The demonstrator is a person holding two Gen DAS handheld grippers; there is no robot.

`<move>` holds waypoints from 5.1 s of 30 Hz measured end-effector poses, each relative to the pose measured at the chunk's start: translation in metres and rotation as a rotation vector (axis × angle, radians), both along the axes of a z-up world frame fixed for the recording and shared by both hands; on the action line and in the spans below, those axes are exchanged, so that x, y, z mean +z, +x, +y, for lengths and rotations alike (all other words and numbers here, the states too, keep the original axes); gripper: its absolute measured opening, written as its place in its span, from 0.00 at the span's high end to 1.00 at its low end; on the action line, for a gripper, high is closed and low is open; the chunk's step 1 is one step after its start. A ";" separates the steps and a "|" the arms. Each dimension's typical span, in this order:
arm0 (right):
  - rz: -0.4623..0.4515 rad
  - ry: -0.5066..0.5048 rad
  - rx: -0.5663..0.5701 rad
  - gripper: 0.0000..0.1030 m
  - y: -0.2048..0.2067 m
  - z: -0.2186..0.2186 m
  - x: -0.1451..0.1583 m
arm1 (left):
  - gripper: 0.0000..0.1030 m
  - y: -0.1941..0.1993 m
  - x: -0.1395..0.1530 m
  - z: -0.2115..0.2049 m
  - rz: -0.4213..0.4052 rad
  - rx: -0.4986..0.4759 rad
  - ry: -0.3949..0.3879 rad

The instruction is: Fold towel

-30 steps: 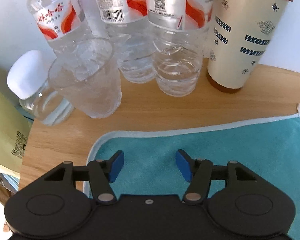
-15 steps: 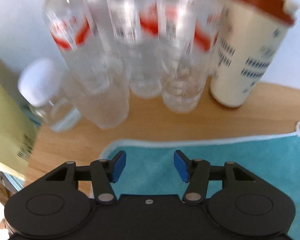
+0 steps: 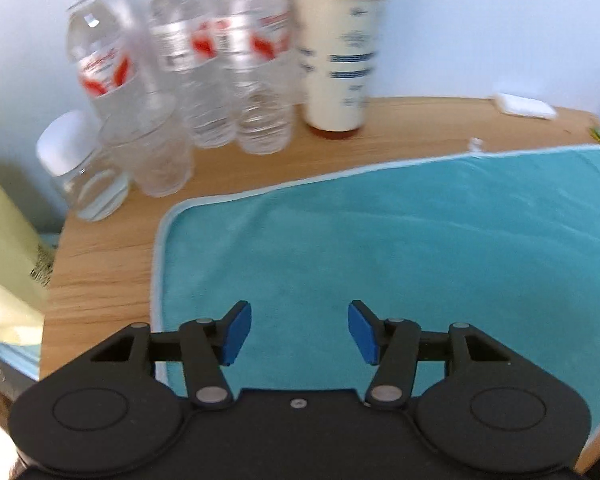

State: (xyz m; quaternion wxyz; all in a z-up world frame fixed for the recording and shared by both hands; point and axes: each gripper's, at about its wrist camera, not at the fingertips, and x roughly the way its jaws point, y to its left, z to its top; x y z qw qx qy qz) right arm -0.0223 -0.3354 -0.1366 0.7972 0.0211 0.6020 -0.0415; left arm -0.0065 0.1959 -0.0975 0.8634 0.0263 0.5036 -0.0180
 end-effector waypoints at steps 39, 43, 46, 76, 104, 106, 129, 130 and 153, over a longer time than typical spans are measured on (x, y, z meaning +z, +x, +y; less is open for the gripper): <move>-0.153 0.245 0.320 0.64 0.160 -0.111 0.005 | 0.38 -0.008 0.008 -0.452 0.088 -0.396 -0.165; -0.146 0.271 0.304 0.63 0.181 -0.121 -0.004 | 0.38 0.000 0.003 -0.476 0.105 -0.428 -0.155; -0.147 0.295 0.297 0.63 0.200 -0.124 -0.012 | 0.38 0.004 0.001 -0.487 0.119 -0.415 -0.166; -0.189 0.184 0.571 0.58 0.225 -0.083 -0.023 | 0.38 -0.007 -0.019 -0.553 0.226 -0.651 -0.110; -0.157 0.171 0.602 0.92 0.222 -0.094 -0.015 | 0.93 -0.004 -0.038 -0.567 0.282 -0.740 -0.126; -0.151 0.179 0.593 0.92 0.223 -0.097 -0.015 | 0.94 -0.005 -0.039 -0.568 0.283 -0.736 -0.123; -0.155 0.180 0.576 0.92 0.217 -0.099 -0.016 | 0.84 -0.002 -0.046 -0.574 0.217 -0.660 -0.031; -0.154 0.179 0.575 0.92 0.217 -0.098 -0.016 | 0.88 -0.002 -0.046 -0.573 0.212 -0.656 -0.027; -0.137 0.226 0.491 0.79 0.227 -0.083 -0.015 | 0.95 0.018 0.006 -0.481 0.095 -0.327 -0.202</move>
